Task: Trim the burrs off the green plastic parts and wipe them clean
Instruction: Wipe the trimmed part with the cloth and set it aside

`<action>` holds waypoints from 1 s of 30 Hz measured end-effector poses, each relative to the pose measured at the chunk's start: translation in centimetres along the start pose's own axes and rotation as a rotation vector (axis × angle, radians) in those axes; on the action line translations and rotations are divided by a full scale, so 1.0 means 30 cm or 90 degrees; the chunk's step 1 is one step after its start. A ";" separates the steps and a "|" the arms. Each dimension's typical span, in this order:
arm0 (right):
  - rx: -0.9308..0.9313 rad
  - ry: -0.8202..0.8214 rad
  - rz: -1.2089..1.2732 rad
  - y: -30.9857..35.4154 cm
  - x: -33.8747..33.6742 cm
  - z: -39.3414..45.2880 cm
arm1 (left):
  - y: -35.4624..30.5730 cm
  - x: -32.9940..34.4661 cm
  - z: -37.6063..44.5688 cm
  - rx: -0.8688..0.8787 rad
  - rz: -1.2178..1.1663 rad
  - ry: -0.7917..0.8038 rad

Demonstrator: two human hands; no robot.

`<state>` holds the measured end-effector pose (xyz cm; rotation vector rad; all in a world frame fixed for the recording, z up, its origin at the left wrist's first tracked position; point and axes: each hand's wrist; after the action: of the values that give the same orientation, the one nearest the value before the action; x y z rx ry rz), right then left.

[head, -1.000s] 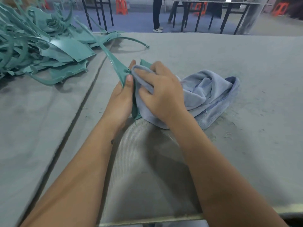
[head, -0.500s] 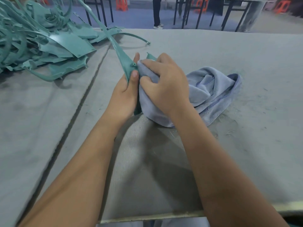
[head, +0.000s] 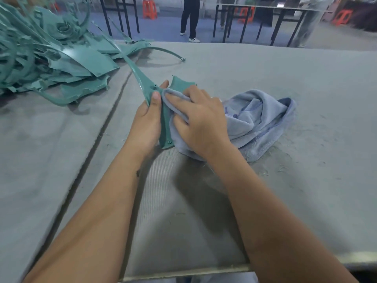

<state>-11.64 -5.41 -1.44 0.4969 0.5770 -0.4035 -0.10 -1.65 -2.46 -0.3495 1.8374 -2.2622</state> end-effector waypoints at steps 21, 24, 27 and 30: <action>-0.083 0.106 -0.060 -0.009 0.009 -0.012 | 0.013 -0.050 0.068 -0.055 -0.058 -0.187; 0.074 0.115 -0.114 -0.045 -0.002 0.006 | 0.018 -0.060 0.066 -0.058 -0.023 -0.210; 0.238 0.050 -0.089 -0.090 -0.039 0.016 | 0.025 -0.055 0.062 -0.057 -0.002 -0.212; 0.324 -0.110 0.031 -0.103 -0.070 0.011 | 0.021 -0.047 0.066 -0.064 -0.091 -0.215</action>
<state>-14.63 -7.61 -0.95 0.9516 0.2892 -0.5445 1.87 -3.18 -2.76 -0.8484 1.7977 -2.0433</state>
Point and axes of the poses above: each hand's wrist, its own z-axis towards the middle knuckle, its own x-axis out of the palm, y = z × x, and after that the axes turned 9 degrees about z, right-handed
